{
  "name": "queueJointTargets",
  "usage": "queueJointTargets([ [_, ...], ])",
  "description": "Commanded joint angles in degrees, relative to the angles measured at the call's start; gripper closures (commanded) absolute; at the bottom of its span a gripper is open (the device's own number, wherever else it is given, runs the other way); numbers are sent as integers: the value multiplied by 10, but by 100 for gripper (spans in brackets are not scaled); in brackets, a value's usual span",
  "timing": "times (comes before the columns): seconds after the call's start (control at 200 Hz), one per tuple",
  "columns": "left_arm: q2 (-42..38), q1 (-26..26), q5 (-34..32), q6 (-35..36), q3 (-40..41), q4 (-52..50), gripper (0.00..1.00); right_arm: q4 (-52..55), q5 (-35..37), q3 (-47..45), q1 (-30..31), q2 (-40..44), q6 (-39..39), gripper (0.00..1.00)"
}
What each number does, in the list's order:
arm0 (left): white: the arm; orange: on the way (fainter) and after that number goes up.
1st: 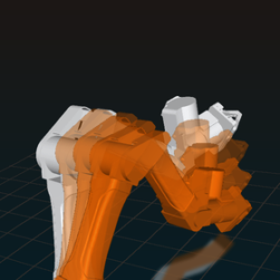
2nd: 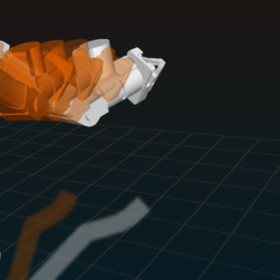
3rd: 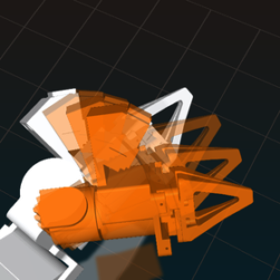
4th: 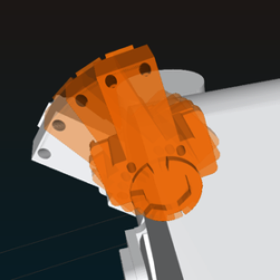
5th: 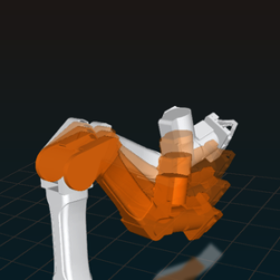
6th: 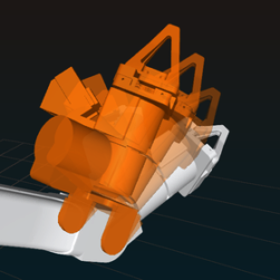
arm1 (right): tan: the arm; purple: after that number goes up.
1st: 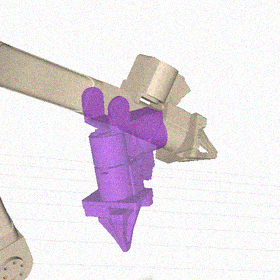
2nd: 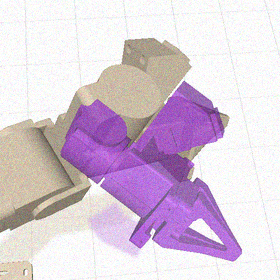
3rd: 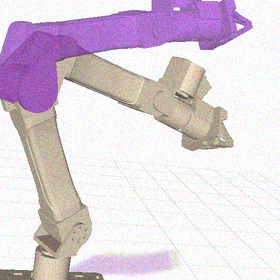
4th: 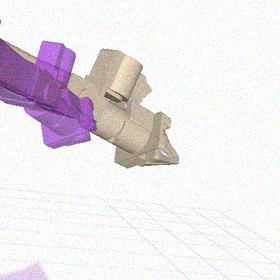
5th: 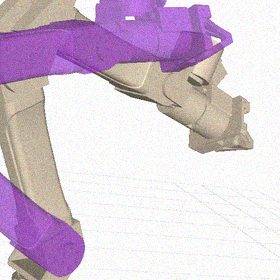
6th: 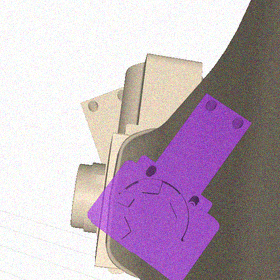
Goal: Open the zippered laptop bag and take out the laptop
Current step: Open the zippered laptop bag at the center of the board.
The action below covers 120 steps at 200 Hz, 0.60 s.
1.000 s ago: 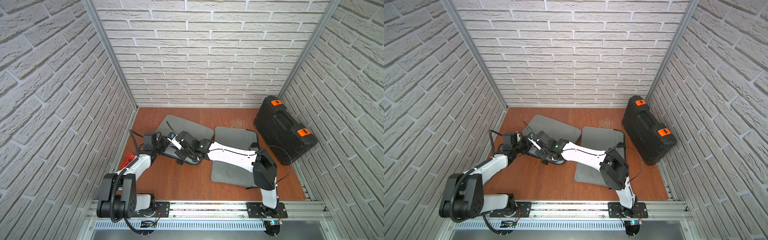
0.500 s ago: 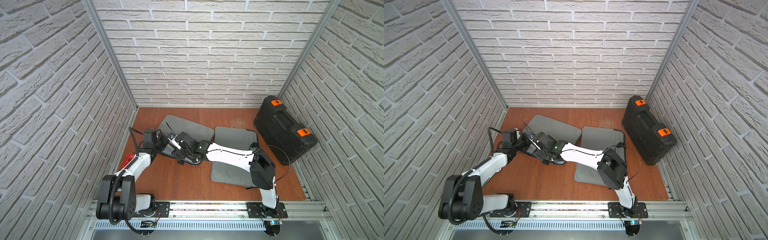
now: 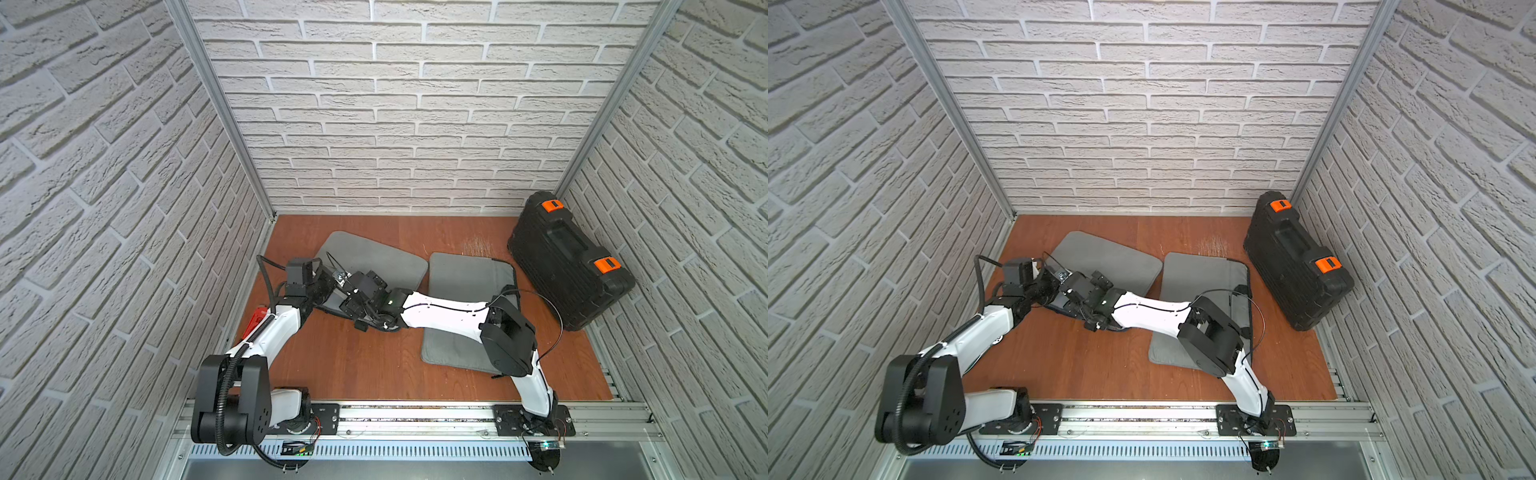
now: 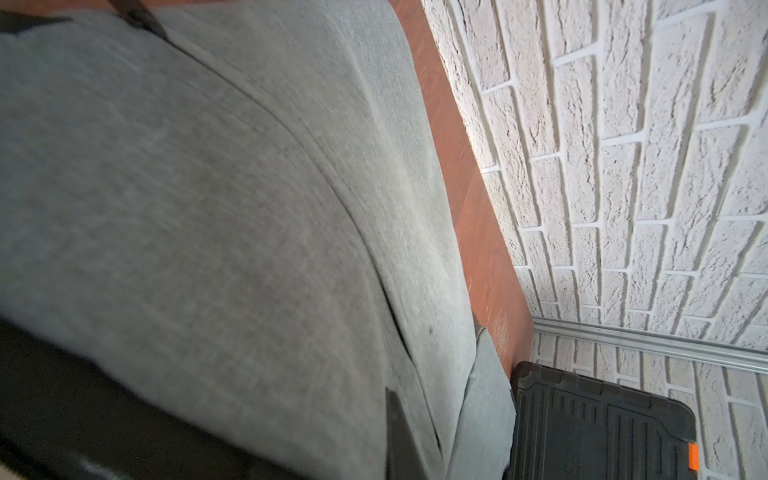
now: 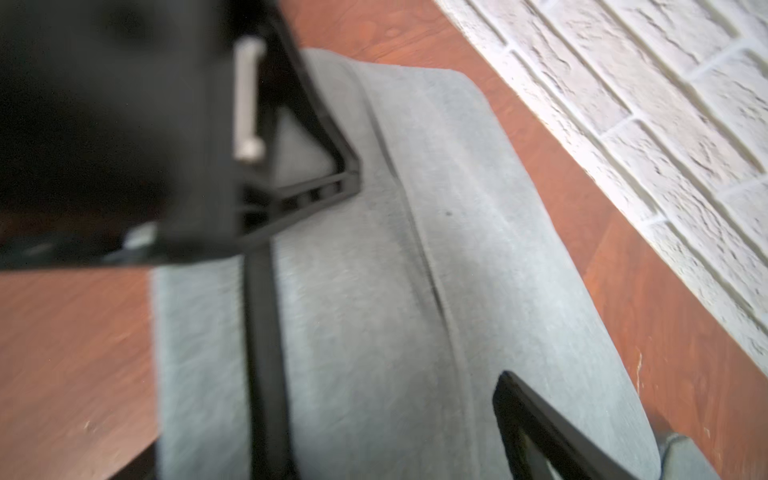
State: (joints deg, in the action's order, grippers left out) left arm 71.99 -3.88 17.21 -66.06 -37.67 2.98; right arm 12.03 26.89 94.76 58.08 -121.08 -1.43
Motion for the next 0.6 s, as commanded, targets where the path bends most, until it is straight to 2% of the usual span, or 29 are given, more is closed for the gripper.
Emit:
queueJointTargets([
  [0.0, -32, -2, 22, 13, -17, 17, 100, -23, 58, 15, -14, -25, 11, 26],
  [0.1, -38, 5, 28, 14, -15, 13, 100, -29, 51, 12, -19, -25, 15, 54],
  [0.17, -43, 12, 32, 14, -14, 12, 91, -28, 43, 12, -21, -21, 19, 80],
  [0.19, -44, 14, 31, 15, -14, 10, 85, -28, 40, 11, -20, -18, 20, 85],
  [0.225, -48, 18, 31, 17, -13, 7, 65, -28, 36, 10, -21, -14, 22, 93],
  [0.28, -56, 24, 29, 20, -9, 3, 24, -27, 31, 11, -21, -7, 27, 94],
  [0.305, -60, 26, 27, 21, -7, 0, 8, -24, 28, 12, -22, -3, 30, 94],
  [0.32, -63, 27, 25, 22, -6, -4, 3, -23, 27, 12, -22, -2, 31, 94],
  [0.595, -182, 50, -40, 32, 62, -55, 2, 43, 10, 62, -32, 16, 78, 94],
])
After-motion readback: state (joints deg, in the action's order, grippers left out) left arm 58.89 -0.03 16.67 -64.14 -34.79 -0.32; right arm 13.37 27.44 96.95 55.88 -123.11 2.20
